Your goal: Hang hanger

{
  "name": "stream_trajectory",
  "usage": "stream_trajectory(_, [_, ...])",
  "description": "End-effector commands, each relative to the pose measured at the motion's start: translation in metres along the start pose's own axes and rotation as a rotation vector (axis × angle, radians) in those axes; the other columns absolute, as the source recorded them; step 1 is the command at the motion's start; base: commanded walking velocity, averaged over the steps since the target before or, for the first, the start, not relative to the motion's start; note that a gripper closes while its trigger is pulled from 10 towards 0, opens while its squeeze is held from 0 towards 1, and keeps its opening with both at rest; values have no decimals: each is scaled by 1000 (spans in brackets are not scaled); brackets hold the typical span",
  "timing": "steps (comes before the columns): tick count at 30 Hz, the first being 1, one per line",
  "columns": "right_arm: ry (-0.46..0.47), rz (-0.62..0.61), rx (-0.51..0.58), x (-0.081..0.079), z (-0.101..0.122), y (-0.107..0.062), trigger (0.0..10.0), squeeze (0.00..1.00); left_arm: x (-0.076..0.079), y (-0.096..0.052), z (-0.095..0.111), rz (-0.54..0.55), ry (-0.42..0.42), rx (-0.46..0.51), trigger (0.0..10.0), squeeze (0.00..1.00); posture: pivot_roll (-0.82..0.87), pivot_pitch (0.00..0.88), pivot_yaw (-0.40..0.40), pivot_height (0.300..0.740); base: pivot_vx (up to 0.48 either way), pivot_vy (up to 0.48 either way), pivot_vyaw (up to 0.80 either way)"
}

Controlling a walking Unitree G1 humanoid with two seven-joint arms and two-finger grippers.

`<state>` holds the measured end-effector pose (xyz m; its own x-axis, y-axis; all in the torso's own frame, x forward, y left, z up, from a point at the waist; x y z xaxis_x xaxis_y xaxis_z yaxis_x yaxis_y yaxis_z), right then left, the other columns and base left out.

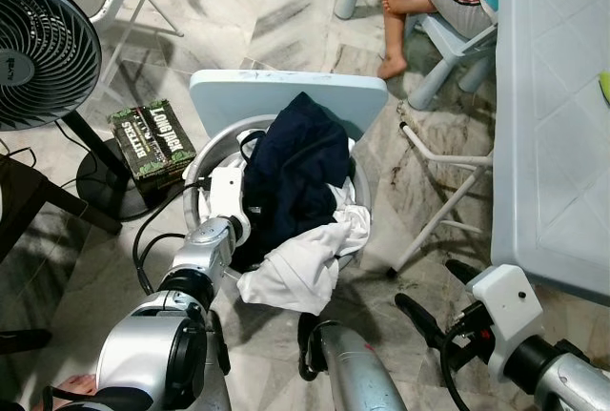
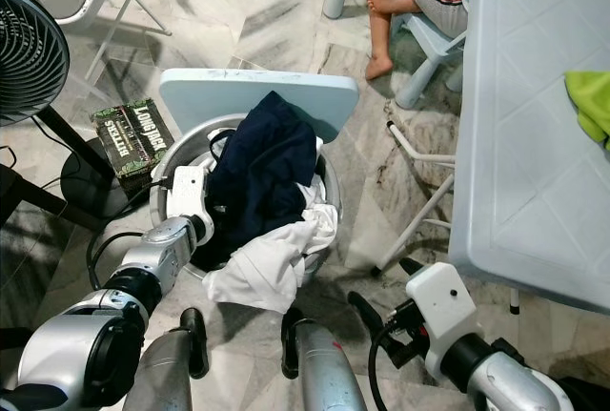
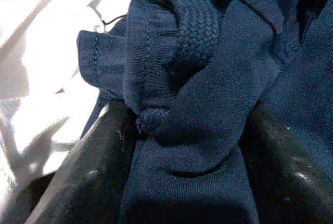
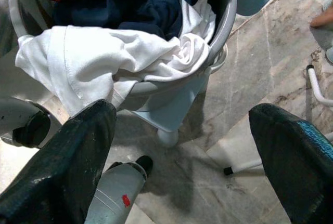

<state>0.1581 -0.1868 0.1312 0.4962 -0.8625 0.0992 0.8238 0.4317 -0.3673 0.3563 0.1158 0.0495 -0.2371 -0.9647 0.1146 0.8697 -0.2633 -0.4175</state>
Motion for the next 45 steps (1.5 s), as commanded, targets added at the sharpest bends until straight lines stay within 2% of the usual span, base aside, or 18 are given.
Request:
stream_trajectory(1, [-1, -15, -23, 1, -3, -4, 10000, 0, 8, 0, -10, -28, 0, -27, 0, 0, -307, 379, -133, 740, 0, 0, 0])
stream_trajectory(12, [2, -18, -15, 3, -4, 1, 10000, 0, 4, 0, -3, -30, 51, 16, 0, 0, -295, 361, -124, 740, 0, 0, 0])
stream_trajectory(22, [2, -22, -4, 5, -3, 5, 10000, 0, 6, -1, -1, -51, 174, 37, 0, 0, -290, 347, -119, 740, 0, 0, 0])
stream_trajectory(32, [-3, -36, 30, 8, -1, 17, 10000, 0, 11, 0, 14, -103, 397, 91, 0, 0, -265, 308, -95, 740, 0, 0, 0])
stream_trajectory(40, [8, -44, 74, 9, 2, 33, 10000, 0, 16, 0, 26, -151, 620, 149, 0, 0, -218, 272, -69, 740, 0, 0, 0])
stream_trajectory(43, [16, -44, 102, 8, 3, 43, 10000, 0, 24, -2, 40, -200, 794, 223, 0, 0, -185, 248, -53, 740, 0, 0, 0])
stream_trajectory(45, [19, -46, 111, 7, 3, 47, 10000, 0, 28, -3, 44, -226, 872, 249, 0, 0, -173, 235, -46, 740, 0, 0, 0])
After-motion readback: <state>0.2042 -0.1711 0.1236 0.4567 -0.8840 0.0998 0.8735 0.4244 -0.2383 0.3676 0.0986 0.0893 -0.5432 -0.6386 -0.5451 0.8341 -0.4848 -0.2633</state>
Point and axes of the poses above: a point about 5 cm out from each wrist's last joint towards the gripper, its own y axis pointing out of the wrist towards the gripper, its own z axis along the axis of the wrist's last joint, x = y × z, the point moved 1 cm from there along y, pointing out of the wrist towards the gripper, and after that the axes turned 3 degrees about y, right-handed, at the moved point
